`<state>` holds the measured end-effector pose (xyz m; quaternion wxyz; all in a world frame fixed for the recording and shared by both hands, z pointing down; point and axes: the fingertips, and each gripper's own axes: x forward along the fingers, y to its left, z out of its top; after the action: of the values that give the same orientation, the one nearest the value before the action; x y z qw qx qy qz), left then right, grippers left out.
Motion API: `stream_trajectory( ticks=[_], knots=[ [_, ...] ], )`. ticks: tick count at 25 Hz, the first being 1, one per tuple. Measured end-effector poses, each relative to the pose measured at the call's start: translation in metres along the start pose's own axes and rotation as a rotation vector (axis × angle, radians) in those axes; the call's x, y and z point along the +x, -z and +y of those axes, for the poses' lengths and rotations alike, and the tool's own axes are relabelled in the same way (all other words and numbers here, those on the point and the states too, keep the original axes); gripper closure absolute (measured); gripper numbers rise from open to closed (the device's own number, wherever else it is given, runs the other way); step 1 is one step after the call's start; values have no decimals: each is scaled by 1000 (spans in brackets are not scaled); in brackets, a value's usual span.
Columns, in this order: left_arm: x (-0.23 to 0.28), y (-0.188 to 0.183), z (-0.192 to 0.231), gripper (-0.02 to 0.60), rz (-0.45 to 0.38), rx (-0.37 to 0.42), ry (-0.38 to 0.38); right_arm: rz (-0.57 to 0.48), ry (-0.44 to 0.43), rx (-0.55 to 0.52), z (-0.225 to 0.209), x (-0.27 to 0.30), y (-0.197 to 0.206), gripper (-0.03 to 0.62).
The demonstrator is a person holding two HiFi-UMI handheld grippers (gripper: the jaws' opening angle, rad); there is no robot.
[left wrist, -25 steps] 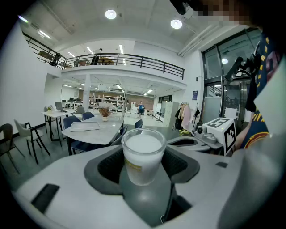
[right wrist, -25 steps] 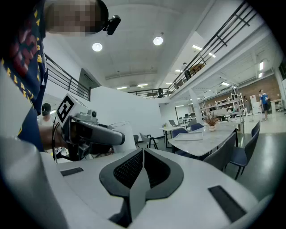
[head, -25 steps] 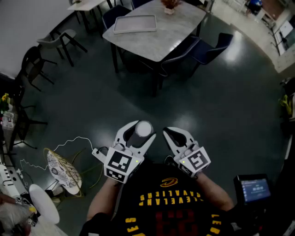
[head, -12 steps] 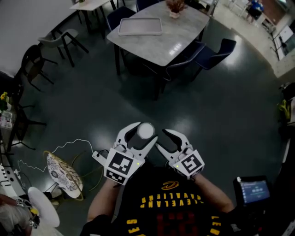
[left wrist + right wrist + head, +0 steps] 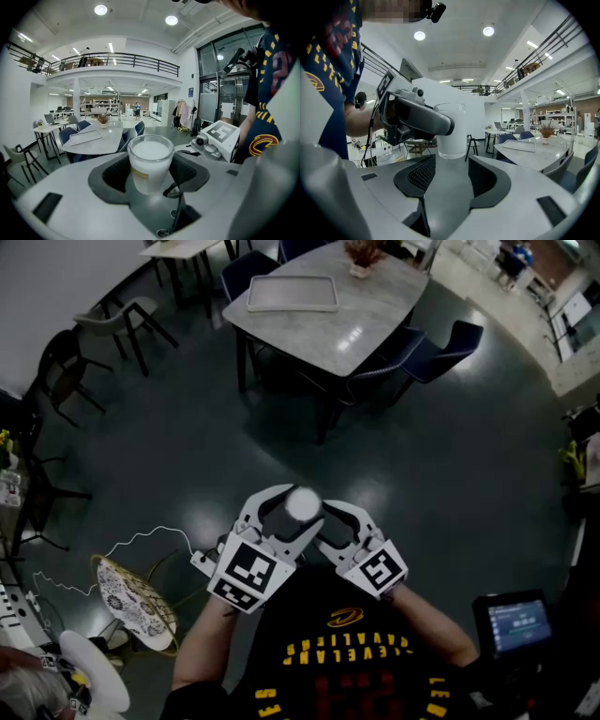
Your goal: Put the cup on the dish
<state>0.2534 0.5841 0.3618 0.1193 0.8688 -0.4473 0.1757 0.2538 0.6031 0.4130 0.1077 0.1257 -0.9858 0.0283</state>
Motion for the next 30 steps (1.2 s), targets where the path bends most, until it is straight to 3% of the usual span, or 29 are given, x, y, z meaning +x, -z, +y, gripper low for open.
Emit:
stream_trajectory(
  ticks=[7, 18, 30],
  knots=[
    [-1, -1, 8, 319, 5, 26, 44, -40, -31, -7, 1, 19, -16, 367],
    [16, 4, 57, 319, 57, -10, 2, -111, -90, 17, -31, 60, -35, 364],
    [94, -25, 142, 319, 48, -43, -41, -127, -144, 32, -137, 111, -41, 365]
  ],
)
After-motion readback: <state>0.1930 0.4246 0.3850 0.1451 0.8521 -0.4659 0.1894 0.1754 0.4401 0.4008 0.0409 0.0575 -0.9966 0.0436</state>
